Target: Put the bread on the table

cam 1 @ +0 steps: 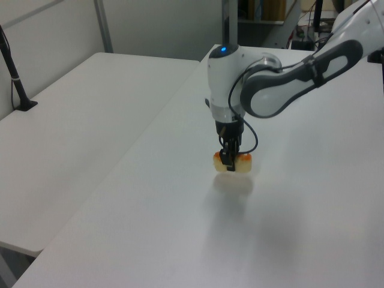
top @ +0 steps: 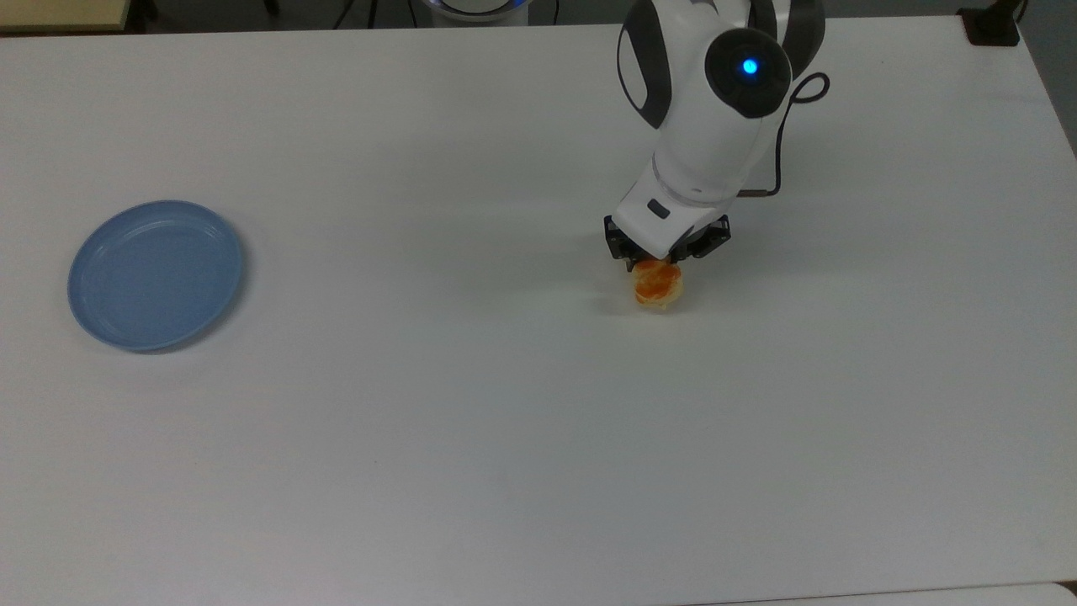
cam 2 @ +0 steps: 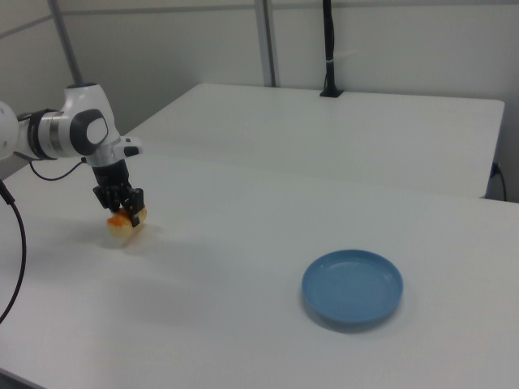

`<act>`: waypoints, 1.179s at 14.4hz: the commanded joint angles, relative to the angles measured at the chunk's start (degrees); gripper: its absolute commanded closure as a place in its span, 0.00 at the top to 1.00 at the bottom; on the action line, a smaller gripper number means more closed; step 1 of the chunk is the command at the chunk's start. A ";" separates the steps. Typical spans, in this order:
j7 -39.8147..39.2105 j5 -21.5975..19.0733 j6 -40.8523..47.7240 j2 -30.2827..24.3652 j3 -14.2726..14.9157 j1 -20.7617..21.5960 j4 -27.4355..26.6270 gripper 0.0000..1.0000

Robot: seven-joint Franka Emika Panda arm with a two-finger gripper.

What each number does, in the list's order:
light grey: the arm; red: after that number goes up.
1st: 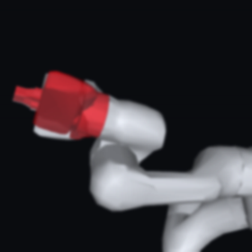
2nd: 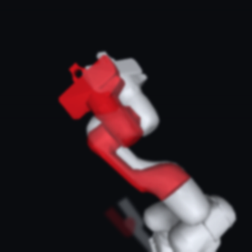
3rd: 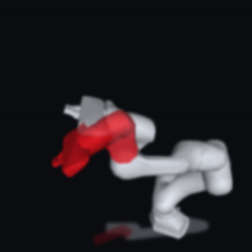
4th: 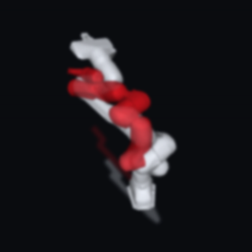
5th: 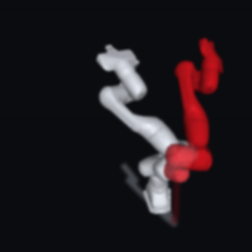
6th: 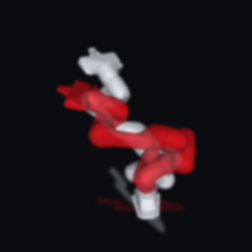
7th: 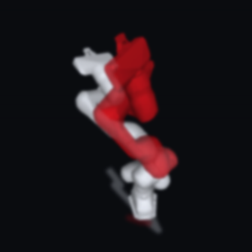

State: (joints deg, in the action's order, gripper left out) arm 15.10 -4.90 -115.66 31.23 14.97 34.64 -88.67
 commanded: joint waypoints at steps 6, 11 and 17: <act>1.33 2.52 6.65 -7.83 -1.43 -1.85 -0.37 1.00; -1.65 9.73 18.43 -21.11 -12.15 -21.78 -0.72 1.00; -9.83 9.12 23.54 -26.14 -12.42 -32.96 -0.72 1.00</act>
